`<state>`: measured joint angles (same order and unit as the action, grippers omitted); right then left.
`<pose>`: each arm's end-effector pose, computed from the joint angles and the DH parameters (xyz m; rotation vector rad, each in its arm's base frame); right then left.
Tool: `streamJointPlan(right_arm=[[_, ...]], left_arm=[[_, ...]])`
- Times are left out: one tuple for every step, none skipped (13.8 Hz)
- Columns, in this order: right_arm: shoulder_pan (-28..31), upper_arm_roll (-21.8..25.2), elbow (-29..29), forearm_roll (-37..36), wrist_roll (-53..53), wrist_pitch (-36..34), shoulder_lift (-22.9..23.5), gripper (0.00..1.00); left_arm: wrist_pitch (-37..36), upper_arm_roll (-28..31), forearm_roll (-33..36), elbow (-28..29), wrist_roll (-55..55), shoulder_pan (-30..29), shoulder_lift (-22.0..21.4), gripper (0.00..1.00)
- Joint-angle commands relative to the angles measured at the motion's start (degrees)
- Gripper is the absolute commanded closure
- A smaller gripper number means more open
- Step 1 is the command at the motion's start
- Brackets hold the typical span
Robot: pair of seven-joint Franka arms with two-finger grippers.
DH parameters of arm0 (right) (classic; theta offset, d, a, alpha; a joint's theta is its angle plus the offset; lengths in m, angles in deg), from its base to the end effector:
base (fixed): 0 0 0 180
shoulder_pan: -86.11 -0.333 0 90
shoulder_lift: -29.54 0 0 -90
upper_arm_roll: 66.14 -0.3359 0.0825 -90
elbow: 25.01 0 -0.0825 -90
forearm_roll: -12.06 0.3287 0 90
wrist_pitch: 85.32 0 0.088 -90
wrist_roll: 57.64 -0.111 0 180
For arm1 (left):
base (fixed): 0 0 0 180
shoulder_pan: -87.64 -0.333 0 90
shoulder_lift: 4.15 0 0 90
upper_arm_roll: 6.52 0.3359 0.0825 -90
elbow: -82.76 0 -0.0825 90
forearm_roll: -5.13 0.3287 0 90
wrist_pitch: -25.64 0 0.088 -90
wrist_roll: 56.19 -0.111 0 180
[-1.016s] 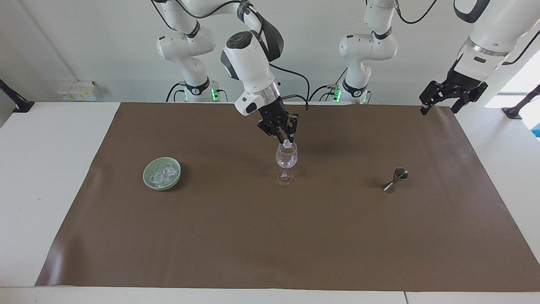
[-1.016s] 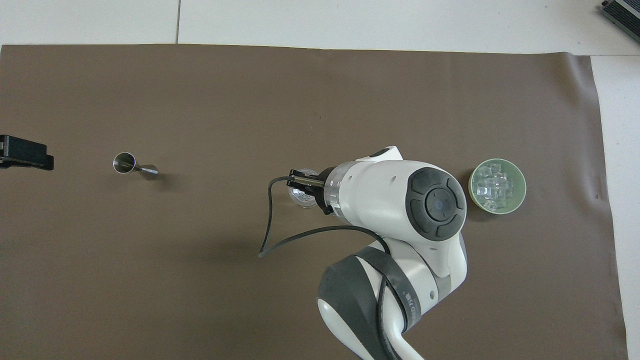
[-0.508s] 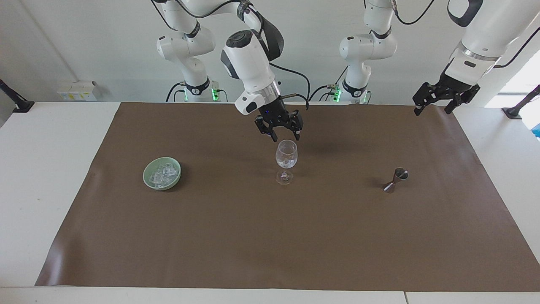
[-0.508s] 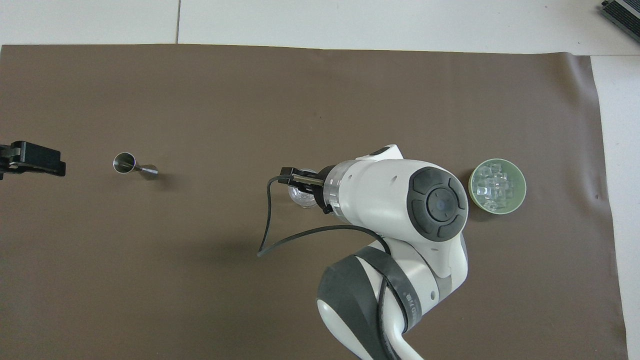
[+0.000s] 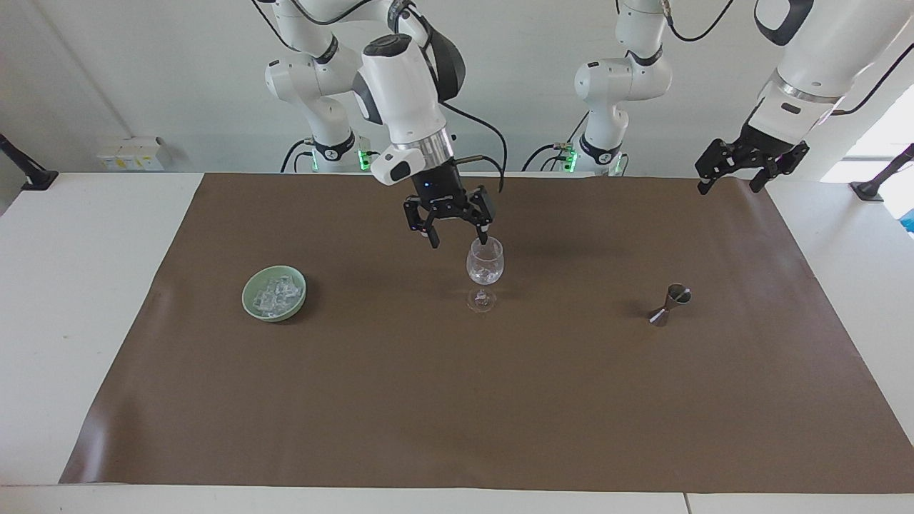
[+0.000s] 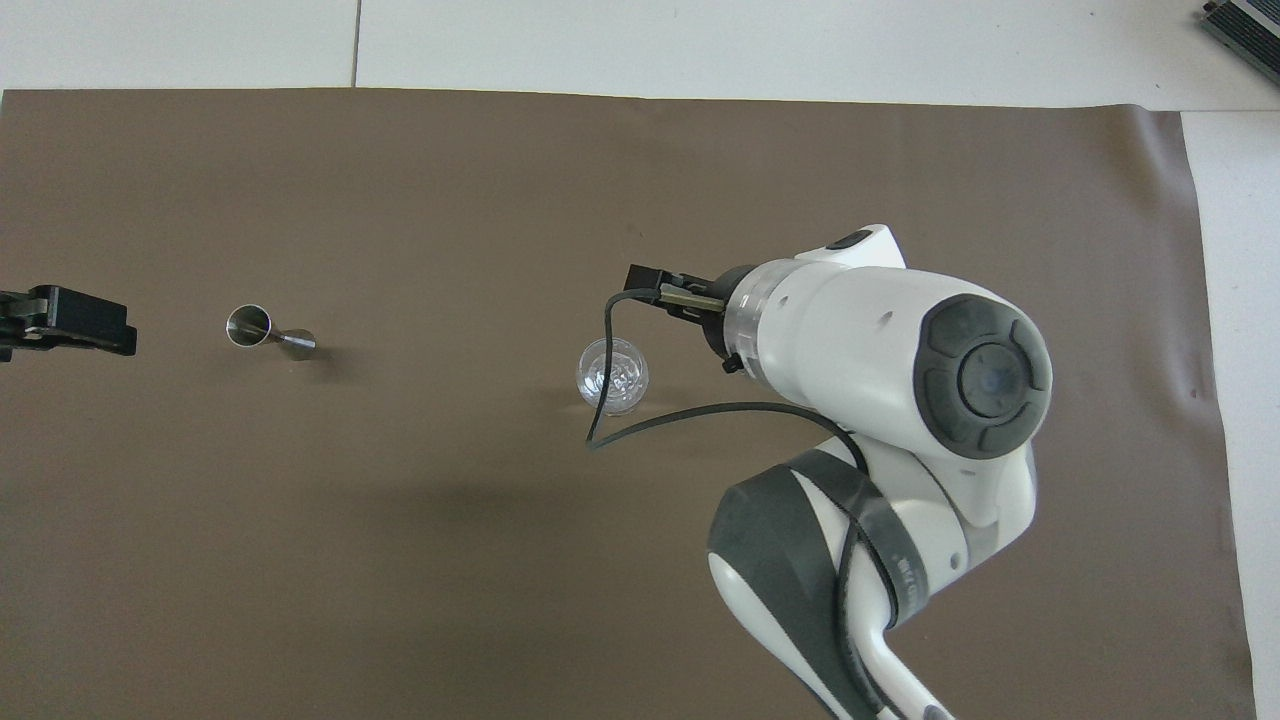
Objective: Pour wine and add ice with both arms
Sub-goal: 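Carry the green cup back and set it down with the right gripper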
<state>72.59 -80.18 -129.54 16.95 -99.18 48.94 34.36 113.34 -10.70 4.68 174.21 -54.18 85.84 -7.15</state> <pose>0.5105 0.2622 0.5676 -2.7547 0.4098 -0.4345 0.4772 -0.0219 0.6519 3.1380 -0.0103 -0.0210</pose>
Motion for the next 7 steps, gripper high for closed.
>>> streamJointPlan(right_arm=[[4.5,-0.6,-0.1,-2.4,0.6,-5.0,-2.8,0.0],[5.8,-0.6,0.0,-4.1,1.6,-7.4,-3.3,0.0],[6.5,-0.6,0.0,-5.7,2.0,-9.3,-3.8,0.0],[7.4,-0.6,-0.1,-6.4,2.2,-10.9,-4.5,0.0],[8.4,-0.6,0.0,-6.7,2.9,-12.4,-5.1,0.0],[9.5,-0.6,0.0,-6.7,4.4,-13.9,-5.6,0.0],[10.7,-0.6,0.0,-6.7,6.5,-15.6,-6.3,0.0]], left_arm=[[-0.3,-0.4,0.7,2.6,-0.5,-0.7,-2.1,0.0],[-0.3,-0.4,0.7,2.7,-0.5,-0.7,-2.3,0.0],[-0.3,-0.4,0.7,2.7,-0.5,-0.7,-2.3,0.0],[-0.4,-0.4,0.7,2.7,-0.4,-0.7,-2.3,0.0],[-0.3,-0.4,0.7,2.7,-0.4,-0.7,-2.3,0.0],[-0.3,-0.4,0.7,2.7,-0.4,-0.7,-2.3,0.0],[-0.3,-0.4,0.7,2.7,-0.4,-0.7,-2.3,0.0]])
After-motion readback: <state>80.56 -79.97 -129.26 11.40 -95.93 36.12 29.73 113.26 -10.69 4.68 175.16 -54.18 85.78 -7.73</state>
